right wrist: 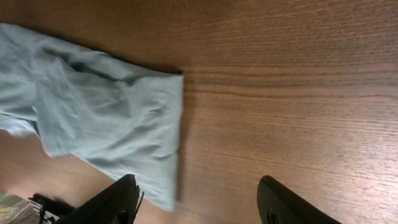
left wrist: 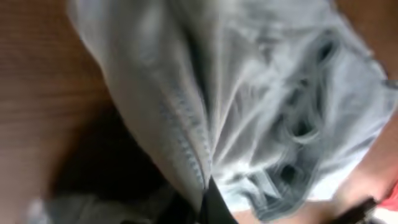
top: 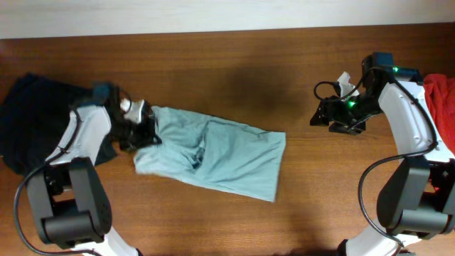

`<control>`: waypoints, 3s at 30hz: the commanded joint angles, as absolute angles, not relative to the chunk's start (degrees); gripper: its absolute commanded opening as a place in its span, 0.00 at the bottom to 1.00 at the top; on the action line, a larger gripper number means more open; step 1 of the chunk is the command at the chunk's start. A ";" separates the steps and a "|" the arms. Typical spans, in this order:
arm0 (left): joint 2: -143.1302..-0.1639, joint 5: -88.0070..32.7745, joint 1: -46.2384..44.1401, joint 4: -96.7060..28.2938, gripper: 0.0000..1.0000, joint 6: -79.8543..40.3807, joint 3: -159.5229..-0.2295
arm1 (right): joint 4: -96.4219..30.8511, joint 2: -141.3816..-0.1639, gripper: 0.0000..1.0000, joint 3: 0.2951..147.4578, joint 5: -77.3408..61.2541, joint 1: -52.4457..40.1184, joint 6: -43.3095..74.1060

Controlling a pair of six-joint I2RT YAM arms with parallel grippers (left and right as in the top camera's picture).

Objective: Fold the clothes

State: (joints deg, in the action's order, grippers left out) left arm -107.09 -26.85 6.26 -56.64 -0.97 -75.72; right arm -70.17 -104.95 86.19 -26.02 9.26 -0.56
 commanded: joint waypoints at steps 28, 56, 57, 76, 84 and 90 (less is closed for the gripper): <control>-107.57 1.37 -52.71 -62.78 0.01 -22.28 -92.40 | -70.76 -104.29 0.67 86.48 -26.37 9.39 -1.04; -110.02 11.62 -17.87 -82.11 0.74 -21.04 -107.20 | -68.07 -104.31 0.67 85.78 -19.77 -16.58 -9.37; -110.02 10.00 -15.38 -82.11 0.75 -20.67 -107.55 | -67.31 -104.31 0.67 85.76 -17.89 -17.98 -8.64; -110.02 -7.75 3.20 -81.12 0.75 -12.64 -110.41 | -52.16 -105.54 0.22 76.38 10.57 -36.47 5.43; -110.02 -7.75 3.20 -81.62 0.75 -11.86 -110.41 | -54.85 -105.47 0.05 76.40 7.73 -22.96 10.00; -110.02 -7.75 3.20 -81.76 0.75 -11.86 -110.41 | -55.51 -105.47 0.71 76.40 1.83 -13.80 9.98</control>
